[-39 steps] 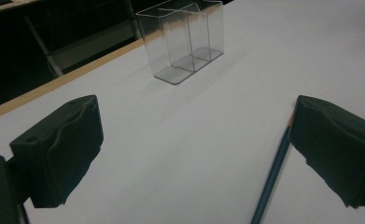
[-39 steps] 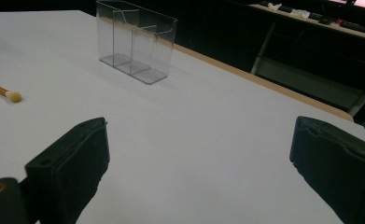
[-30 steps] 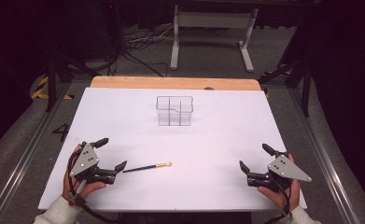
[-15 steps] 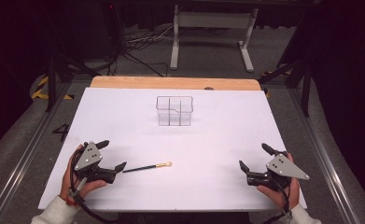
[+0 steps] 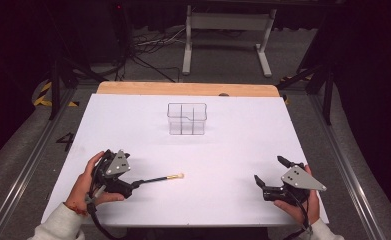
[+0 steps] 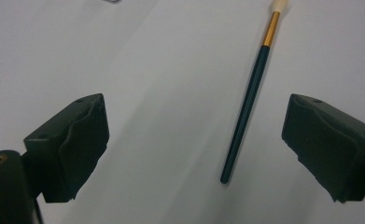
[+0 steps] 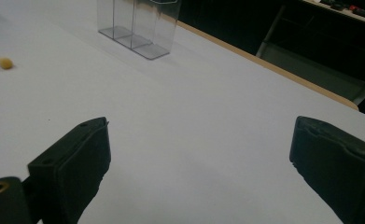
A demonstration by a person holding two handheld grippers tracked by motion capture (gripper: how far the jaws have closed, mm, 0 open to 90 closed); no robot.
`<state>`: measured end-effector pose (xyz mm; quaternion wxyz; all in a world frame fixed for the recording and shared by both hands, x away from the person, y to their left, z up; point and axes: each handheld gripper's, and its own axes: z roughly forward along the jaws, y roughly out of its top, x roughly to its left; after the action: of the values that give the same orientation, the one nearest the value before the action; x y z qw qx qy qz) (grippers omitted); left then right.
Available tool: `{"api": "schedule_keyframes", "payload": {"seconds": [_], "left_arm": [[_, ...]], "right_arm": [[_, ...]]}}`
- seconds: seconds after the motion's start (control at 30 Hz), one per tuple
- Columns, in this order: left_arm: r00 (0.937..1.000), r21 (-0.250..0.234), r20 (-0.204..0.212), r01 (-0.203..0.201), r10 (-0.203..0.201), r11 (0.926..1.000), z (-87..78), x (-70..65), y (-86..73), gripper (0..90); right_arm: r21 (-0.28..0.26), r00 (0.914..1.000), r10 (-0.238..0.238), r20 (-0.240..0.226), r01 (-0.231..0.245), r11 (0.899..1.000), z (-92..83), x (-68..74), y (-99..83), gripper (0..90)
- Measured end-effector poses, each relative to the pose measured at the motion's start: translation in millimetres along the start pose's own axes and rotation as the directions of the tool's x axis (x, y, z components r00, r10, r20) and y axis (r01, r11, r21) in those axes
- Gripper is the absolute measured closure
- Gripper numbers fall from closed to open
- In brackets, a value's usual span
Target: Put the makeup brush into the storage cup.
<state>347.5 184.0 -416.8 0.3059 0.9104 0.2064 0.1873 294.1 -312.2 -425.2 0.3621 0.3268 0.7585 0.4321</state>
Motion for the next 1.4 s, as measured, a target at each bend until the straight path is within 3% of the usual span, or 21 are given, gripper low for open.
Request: {"api": "schedule_keyframes", "payload": {"seconds": [0.23,0.37,0.47,0.6,0.67,0.7,0.83,0.9,0.93,1.03,1.23,1.27,1.33,1.4], "left_arm": [[0.9965,0.076,0.070,-0.050,0.045,0.9959,11.9,-1.3,23.9,7.4],[0.9913,0.137,0.113,-0.082,0.067,0.9871,23.1,-2.8,36.4,4.3],[0.9854,0.181,0.140,-0.121,0.096,0.9760,28.7,-5.2,43.7,4.3],[0.9755,0.238,0.159,-0.187,0.152,0.9529,34.6,-10.1,55.0,4.7],[0.9693,0.248,0.185,-0.206,0.162,0.9466,37.8,-10.8,59.5,4.9],[0.9693,0.248,0.185,-0.206,0.162,0.9466,37.8,-10.8,59.5,5.5],[0.9669,0.308,0.156,-0.242,0.202,0.9202,45.3,-13.4,67.7,9.3],[0.9628,0.334,0.170,-0.257,0.210,0.9070,49.3,-14.1,70.3,11.1],[0.9642,0.351,0.170,-0.252,0.203,0.9018,51.4,-14.8,71.4,12.7],[0.9666,0.371,0.189,-0.233,0.173,0.8989,58.1,-13.8,72.6,16.0],[0.9707,0.422,0.188,-0.217,0.149,0.8802,68.9,-10.3,73.8,21.9],[0.9687,0.436,0.198,-0.224,0.150,0.8719,70.3,-9.7,74.5,23.8],[0.9641,0.440,0.220,-0.234,0.149,0.8667,72.3,-9.4,75.7,33.6],[0.9586,0.436,0.243,-0.245,0.149,0.8661,72.6,-10.3,76.9,40.2]], "right_arm": [[-0.002,1.0000,0.009,0.002,-0.009,1.000,-1.0,-0.6,0.1,6.0],[0.003,0.9999,0.011,0.000,-0.011,1.000,-0.3,-1.2,-1.1,6.0],[0.004,0.9999,0.013,0.000,-0.013,1.000,-0.6,-1.7,-1.5,6.0],[0.004,0.9998,0.019,-0.003,-0.019,1.000,-0.6,-2.1,-1.6,5.9],[0.005,0.9998,0.018,-0.004,-0.018,1.000,-0.3,-1.9,-1.6,5.9],[0.005,0.9998,0.018,-0.004,-0.018,1.000,-0.3,-1.9,-1.6,5.9],[0.010,0.9999,0.015,-0.007,-0.015,1.000,-0.2,-1.5,-1.8,5.9],[0.010,0.9998,0.019,-0.010,-0.019,1.000,-0.1,-2.0,-2.0,5.9],[0.011,0.9997,0.022,-0.013,-0.022,1.000,-0.1,-2.1,-2.2,5.9],[0.013,0.9997,0.019,-0.017,-0.018,1.000,0.2,-1.9,-2.5,5.9],[0.019,0.9996,0.015,-0.022,-0.015,1.000,1.1,-1.9,-3.2,5.9],[0.019,0.9995,0.015,-0.026,-0.014,1.000,1.1,-1.9,-3.4,5.9],[0.023,0.9994,0.016,-0.030,-0.016,1.000,1.5,-1.7,-3.7,5.9],[0.026,0.9994,0.014,-0.032,-0.013,1.000,1.9,-1.6,-3.9,5.9]]}}
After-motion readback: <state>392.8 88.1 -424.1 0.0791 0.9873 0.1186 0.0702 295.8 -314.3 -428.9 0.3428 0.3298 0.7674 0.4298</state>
